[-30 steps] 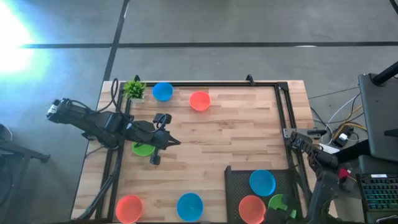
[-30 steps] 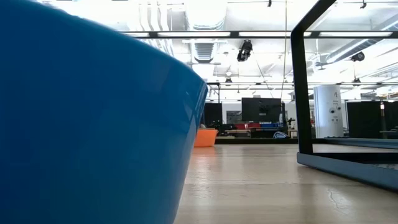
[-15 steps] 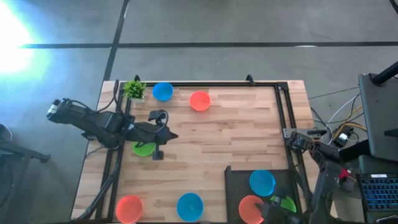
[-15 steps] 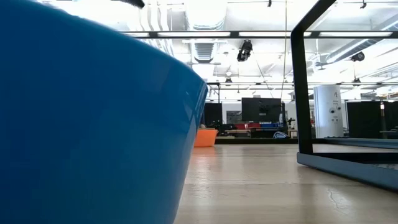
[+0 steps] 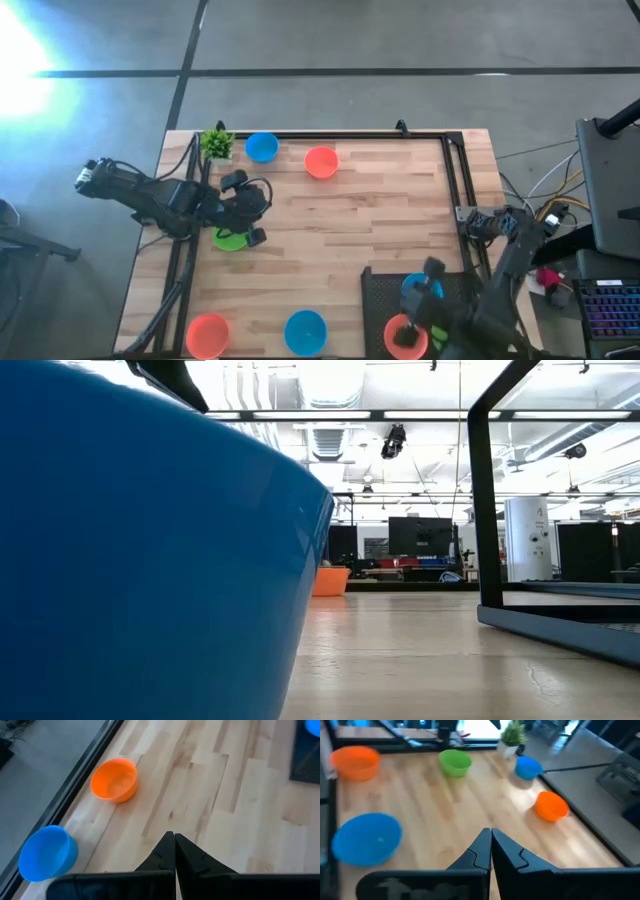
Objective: Pick & Place Mini bowls
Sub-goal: Stack the top orange bowl on the orange bowl on the shelf
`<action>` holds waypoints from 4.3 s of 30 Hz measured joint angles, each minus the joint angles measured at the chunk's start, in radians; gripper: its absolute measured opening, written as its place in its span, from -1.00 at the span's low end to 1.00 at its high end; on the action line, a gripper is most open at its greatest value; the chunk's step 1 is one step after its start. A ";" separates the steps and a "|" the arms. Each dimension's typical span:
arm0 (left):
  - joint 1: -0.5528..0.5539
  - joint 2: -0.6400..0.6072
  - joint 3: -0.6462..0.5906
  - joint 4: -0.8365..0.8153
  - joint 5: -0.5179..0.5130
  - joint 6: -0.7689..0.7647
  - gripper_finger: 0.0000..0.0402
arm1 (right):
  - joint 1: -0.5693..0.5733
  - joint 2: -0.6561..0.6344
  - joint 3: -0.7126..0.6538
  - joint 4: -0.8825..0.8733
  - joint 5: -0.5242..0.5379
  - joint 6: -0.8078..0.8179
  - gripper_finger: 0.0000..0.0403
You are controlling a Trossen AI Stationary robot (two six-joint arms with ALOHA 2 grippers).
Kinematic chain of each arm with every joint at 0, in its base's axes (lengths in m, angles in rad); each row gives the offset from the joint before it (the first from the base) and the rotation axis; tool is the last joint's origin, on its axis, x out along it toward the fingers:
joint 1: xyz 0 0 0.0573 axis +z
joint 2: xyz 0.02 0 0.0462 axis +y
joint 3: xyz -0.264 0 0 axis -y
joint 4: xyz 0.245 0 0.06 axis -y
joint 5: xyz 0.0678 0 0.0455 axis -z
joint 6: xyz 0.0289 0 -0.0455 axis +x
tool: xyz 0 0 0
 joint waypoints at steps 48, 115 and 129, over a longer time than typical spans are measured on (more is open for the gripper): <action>0.001 0.000 0.000 0.002 -0.034 0.139 -1.00 | -1.173 -0.253 -0.228 0.454 -0.687 -0.811 -0.96; 0.002 0.000 0.000 -0.001 -0.032 0.213 -1.00 | -1.254 0.067 -0.534 1.079 -0.856 -0.448 -0.39; 0.002 0.000 0.000 -0.001 -0.032 0.213 -1.00 | -1.276 0.112 -0.534 1.077 -0.805 -0.421 -0.39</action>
